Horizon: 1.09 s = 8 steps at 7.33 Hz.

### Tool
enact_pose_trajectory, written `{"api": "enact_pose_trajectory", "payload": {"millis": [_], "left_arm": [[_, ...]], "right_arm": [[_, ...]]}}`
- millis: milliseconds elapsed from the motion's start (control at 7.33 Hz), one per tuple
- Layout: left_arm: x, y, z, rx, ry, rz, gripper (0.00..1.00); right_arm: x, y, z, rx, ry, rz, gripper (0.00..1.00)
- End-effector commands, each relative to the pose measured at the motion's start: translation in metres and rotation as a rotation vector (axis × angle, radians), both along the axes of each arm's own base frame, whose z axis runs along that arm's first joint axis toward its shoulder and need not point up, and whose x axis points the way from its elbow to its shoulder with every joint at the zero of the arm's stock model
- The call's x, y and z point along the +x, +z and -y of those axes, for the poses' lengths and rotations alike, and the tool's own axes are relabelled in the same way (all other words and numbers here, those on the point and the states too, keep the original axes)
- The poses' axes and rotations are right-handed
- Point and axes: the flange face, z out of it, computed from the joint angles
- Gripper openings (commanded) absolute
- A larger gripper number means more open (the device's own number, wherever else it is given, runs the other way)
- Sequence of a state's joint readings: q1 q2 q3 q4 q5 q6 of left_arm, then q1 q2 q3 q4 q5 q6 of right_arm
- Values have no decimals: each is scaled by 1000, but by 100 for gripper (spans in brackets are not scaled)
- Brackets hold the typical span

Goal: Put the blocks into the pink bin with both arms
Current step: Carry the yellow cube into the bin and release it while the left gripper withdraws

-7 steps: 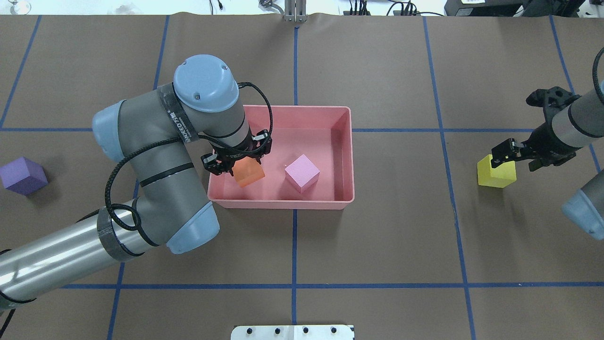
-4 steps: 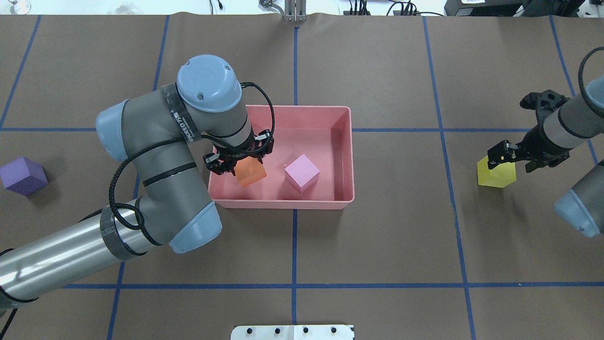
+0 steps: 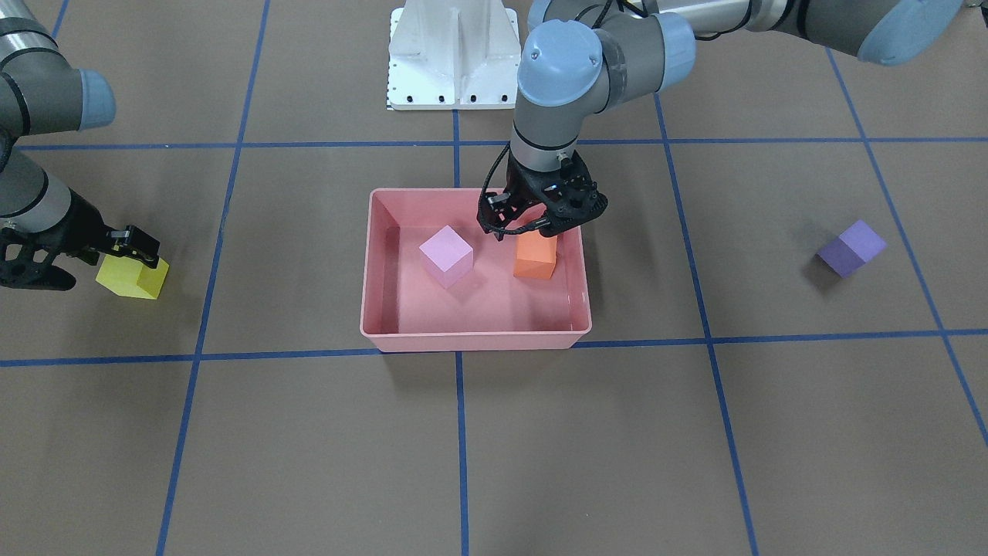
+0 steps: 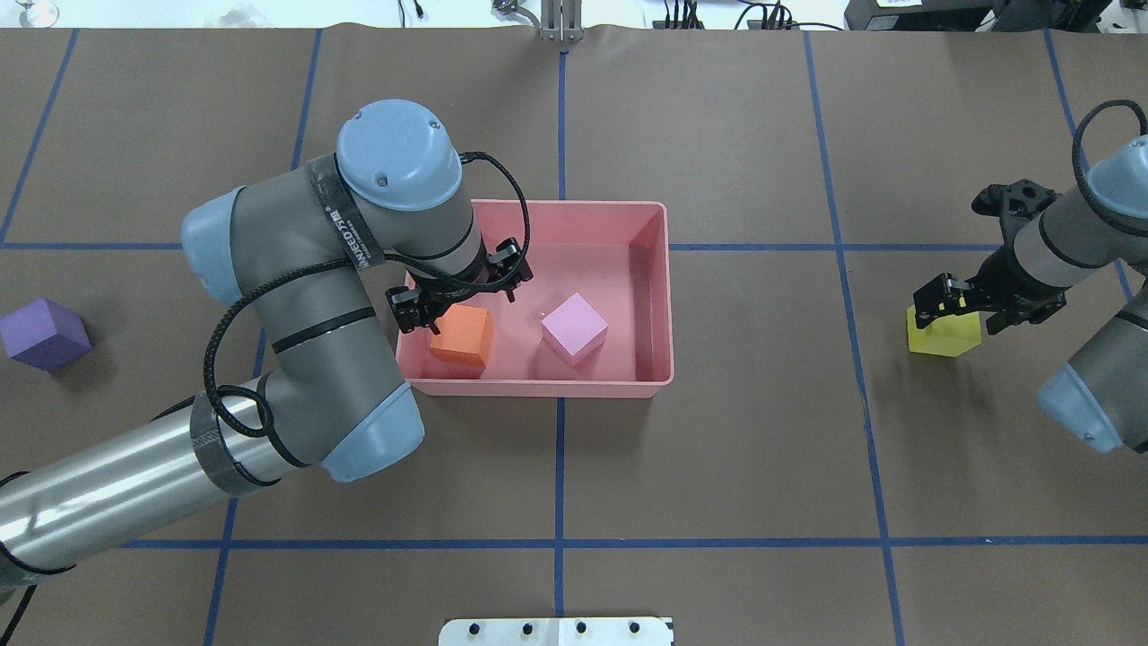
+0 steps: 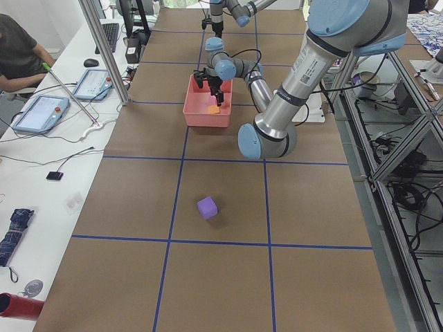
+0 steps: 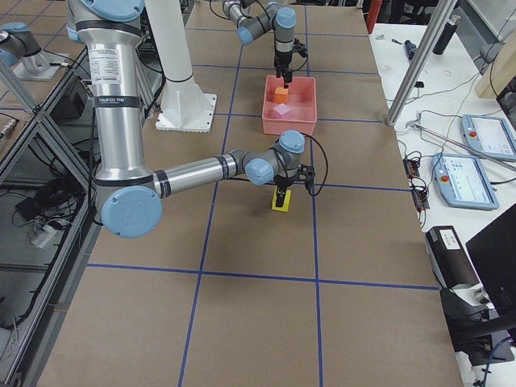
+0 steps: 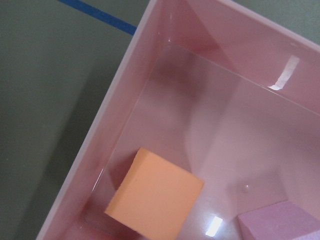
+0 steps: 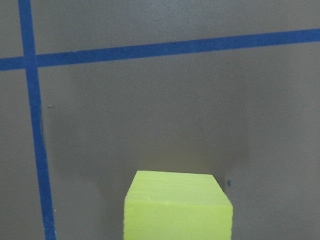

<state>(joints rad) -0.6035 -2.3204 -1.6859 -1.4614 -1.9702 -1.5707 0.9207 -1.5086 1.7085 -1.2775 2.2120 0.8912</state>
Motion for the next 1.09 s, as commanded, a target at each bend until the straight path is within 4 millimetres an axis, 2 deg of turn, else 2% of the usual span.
{"api": "enact_pose_trajectory", "payload": {"millis": [0, 136, 273, 409, 545, 682, 818, 955], "left_arm": [[-38, -26, 11, 42, -39, -54, 100], [-79, -43, 16, 75, -75, -97, 100], [-110, -35, 18, 92, -38, -104, 100], [-130, -17, 28, 133, 8, -89, 100], [-164, 23, 32, 193, 66, -55, 100], [-214, 76, 28, 238, 132, -30, 100], [-267, 125, 30, 292, 202, 4, 100], [-313, 172, 37, 339, 264, 43, 100]], "right_arm": [[-6, 0, -3, -7, -7, 1, 46], [-5, 1, -3, -5, -10, 1, 0], [-3, -3, -4, 1, -14, 10, 0], [3, -26, -2, 16, 4, 35, 0], [13, -67, 10, 35, 40, 59, 0], [5, -140, 31, 9, 79, 74, 0], [-19, -227, 52, -51, 143, 93, 0], [-62, -288, 44, -122, 197, 129, 0]]}}
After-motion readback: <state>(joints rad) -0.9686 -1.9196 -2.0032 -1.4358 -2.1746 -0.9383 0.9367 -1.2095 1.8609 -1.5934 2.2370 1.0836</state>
